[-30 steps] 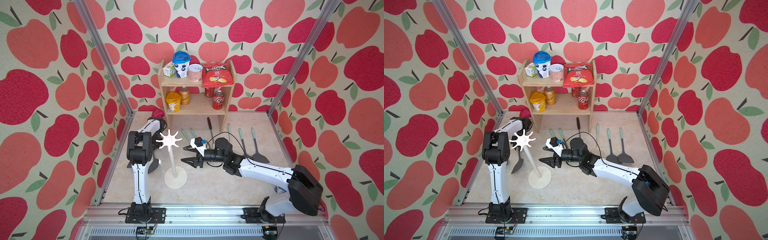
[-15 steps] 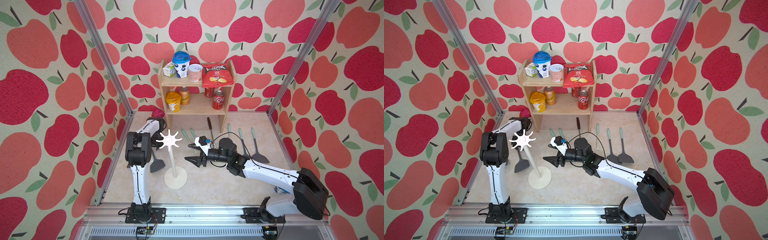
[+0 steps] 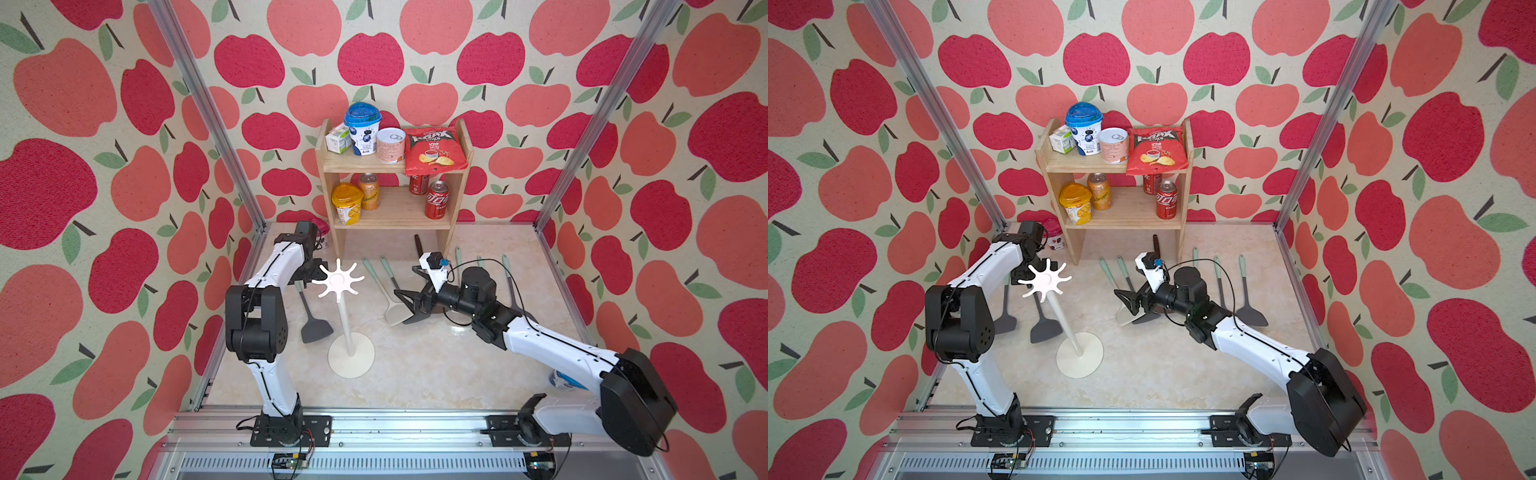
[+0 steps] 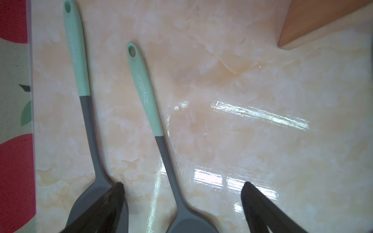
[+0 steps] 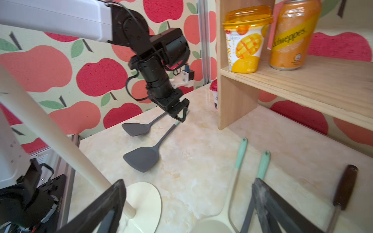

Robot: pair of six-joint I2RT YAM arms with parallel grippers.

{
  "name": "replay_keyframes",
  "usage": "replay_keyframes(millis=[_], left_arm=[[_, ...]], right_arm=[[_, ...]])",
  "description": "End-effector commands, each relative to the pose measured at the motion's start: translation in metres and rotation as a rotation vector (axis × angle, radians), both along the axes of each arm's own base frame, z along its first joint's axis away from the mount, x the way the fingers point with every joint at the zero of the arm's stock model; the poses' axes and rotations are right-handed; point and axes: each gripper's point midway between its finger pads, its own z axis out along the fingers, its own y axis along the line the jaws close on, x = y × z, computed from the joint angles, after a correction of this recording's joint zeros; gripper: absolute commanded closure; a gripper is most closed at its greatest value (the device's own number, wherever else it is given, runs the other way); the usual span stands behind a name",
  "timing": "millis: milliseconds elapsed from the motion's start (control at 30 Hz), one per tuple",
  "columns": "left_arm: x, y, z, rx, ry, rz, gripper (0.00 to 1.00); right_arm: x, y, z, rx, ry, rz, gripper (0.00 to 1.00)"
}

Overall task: Take the spatula off the kitchen utensil rack
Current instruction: Reset both arms

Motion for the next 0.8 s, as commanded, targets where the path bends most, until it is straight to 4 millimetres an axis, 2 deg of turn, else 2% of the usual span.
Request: replay_keyframes(millis=[0,67,200,400,500,600,700,767], left_arm=[[0.001,0.005,0.010,-0.025,-0.071,0.026,0.04],[-0.001,0.013,0.018,-0.017,-0.109,0.050,0.04],[-0.004,0.021,0.033,-0.002,-0.193,0.067,0.02],[-0.008,0.036,0.041,0.071,-0.301,0.094,0.01],[-0.011,0.038,0.035,0.088,-0.366,0.095,0.01],[-0.011,0.036,0.020,0.083,-0.433,0.074,0.01],[-0.010,0.036,0.003,0.098,-0.506,0.046,0.00],[-0.011,0.035,-0.003,0.107,-0.585,0.027,0.00]], right_arm=[[0.033,-0.049,-0.014,-0.012,0.116,-0.210,0.00],[0.052,-0.086,-0.019,0.000,0.174,-0.325,0.00],[0.074,-0.149,-0.030,0.017,0.251,-0.497,0.00],[0.089,-0.232,-0.065,-0.031,0.373,-0.721,0.00],[0.092,-0.265,-0.084,-0.056,0.393,-0.822,0.00],[0.095,-0.290,-0.112,-0.130,0.415,-0.933,0.00],[0.100,-0.300,-0.139,-0.195,0.448,-0.980,0.00],[0.104,-0.304,-0.145,-0.220,0.464,-0.994,0.00]])
